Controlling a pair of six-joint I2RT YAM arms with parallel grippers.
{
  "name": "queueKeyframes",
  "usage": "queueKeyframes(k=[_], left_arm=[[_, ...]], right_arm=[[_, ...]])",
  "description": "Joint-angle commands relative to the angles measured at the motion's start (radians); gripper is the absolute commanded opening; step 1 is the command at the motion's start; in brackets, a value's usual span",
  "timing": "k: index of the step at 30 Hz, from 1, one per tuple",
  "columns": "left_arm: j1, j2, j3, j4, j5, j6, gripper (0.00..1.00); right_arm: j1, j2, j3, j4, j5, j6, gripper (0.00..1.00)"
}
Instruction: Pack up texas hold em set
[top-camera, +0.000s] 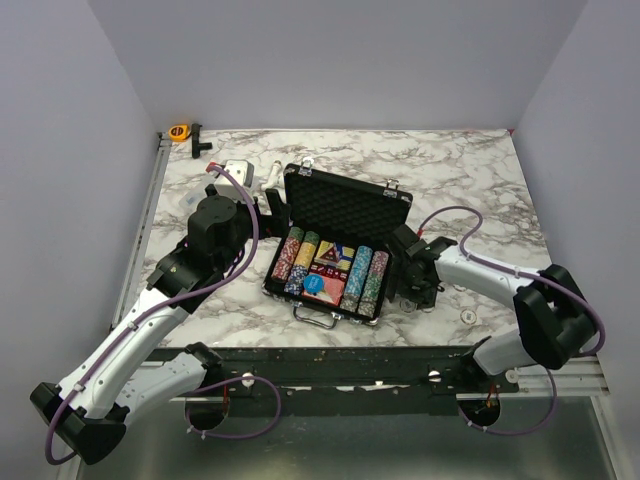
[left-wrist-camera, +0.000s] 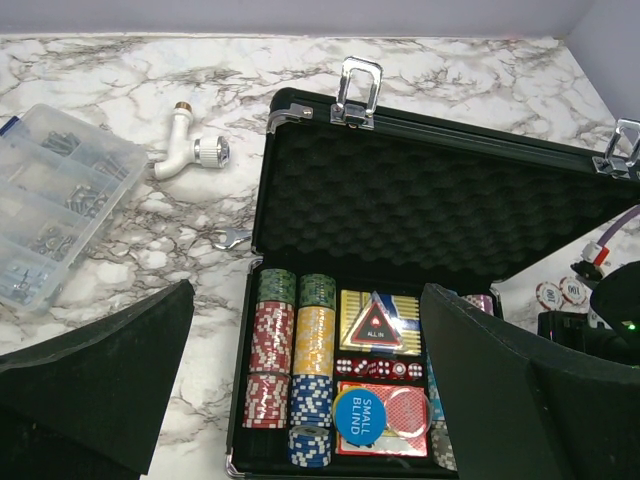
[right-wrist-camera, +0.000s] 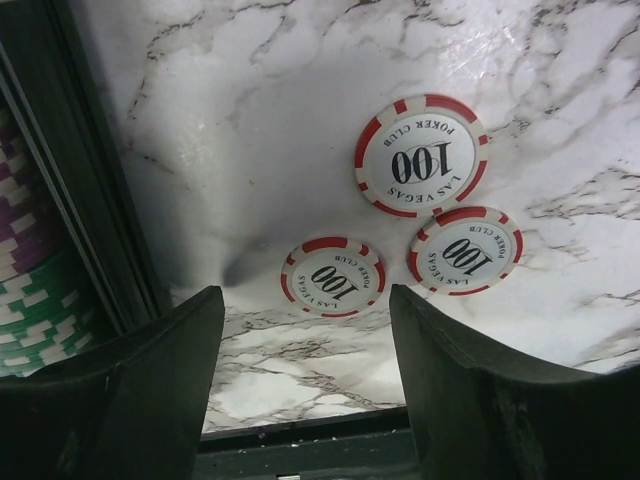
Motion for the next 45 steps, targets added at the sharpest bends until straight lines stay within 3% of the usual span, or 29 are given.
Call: queueKeyframes(k=[1, 8, 30, 45], left_arm=[[0.005, -0.006, 0.037, -0.018, 0.025, 0.006, 0.95], [0.006, -0.006, 0.037, -0.016, 0.027, 0.007, 0.95], [0.006, 0.014, 0.037, -0.014, 0.035, 0.009, 0.95], [0.007, 0.019, 0.036, -0.013, 0.04, 0.009, 0.95]], right_arm=[[-0.002, 0.021, 0.008, 0.018, -0.053, -0.009, 0.69], [-0.018, 0.071, 0.014, 0.018, -0.029, -0.031, 0.63], [-0.062, 0.032, 0.003, 0.033, -0.021, -0.078, 0.67], [-0.062, 0.056, -0.045, -0.004, -0.16, -0.086, 0.66]])
